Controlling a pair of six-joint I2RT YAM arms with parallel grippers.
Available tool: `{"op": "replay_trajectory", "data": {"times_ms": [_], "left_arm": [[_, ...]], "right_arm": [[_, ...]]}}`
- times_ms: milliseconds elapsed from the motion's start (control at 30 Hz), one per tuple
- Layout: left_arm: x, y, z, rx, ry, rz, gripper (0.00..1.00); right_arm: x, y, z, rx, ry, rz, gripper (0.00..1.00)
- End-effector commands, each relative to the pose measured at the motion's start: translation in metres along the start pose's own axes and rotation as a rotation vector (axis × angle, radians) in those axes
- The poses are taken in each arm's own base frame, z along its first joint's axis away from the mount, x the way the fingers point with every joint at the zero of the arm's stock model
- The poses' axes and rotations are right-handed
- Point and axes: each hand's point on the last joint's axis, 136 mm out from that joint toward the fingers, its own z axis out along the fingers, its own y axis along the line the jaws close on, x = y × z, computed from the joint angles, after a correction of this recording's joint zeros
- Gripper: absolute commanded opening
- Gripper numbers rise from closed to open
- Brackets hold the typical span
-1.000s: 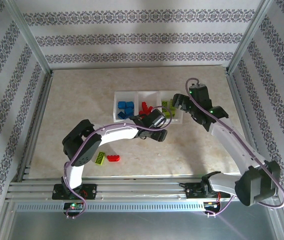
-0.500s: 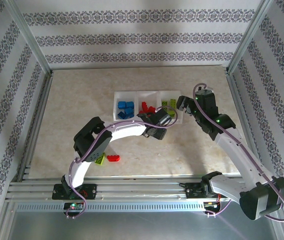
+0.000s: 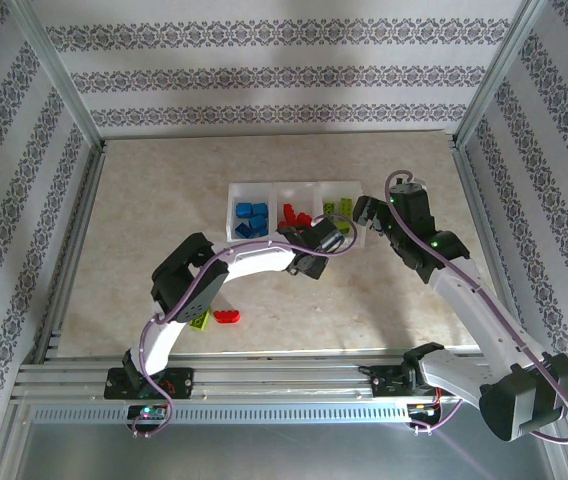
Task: Sort the legos into containers by color
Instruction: Pick up the lego from the center of the table, then place the lego in the container.
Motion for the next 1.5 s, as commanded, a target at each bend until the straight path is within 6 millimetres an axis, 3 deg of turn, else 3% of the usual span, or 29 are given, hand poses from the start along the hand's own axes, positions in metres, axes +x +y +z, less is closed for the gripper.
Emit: {"op": "replay_trajectory", "data": {"times_ms": [0, 200, 333, 467, 633, 767, 967, 1267, 1467], "left_arm": [[0.02, 0.01, -0.009, -0.038, 0.04, 0.024, 0.33], [0.018, 0.026, -0.038, -0.064, -0.018, 0.003, 0.32], [0.011, 0.042, -0.068, -0.082, -0.084, -0.038, 0.32], [0.001, 0.076, -0.098, -0.132, -0.144, -0.116, 0.32], [-0.013, 0.126, -0.114, -0.17, -0.199, -0.23, 0.32], [-0.025, 0.163, -0.113, -0.205, -0.211, -0.306, 0.32], [-0.036, 0.198, -0.098, -0.252, -0.192, -0.364, 0.32], [-0.051, 0.211, -0.075, -0.248, -0.162, -0.385, 0.35], [-0.054, 0.215, -0.066, -0.277, -0.133, -0.386, 0.44]], "right_arm": [[-0.006, -0.002, -0.001, 0.003, -0.028, 0.027, 0.98], [-0.005, -0.001, -0.002, 0.002, -0.03, 0.023, 0.98], [-0.003, 0.002, -0.003, -0.002, -0.03, 0.018, 0.98], [0.001, 0.007, -0.004, -0.006, -0.028, 0.003, 0.98], [0.008, 0.017, -0.002, -0.011, -0.018, -0.027, 0.98], [0.02, 0.027, 0.004, -0.022, -0.003, -0.05, 0.98], [0.04, 0.048, 0.011, -0.058, 0.023, -0.099, 0.98], [0.059, 0.079, 0.01, -0.088, 0.009, -0.229, 0.98], [0.08, 0.09, 0.009, -0.104, 0.037, -0.301, 0.98]]}}
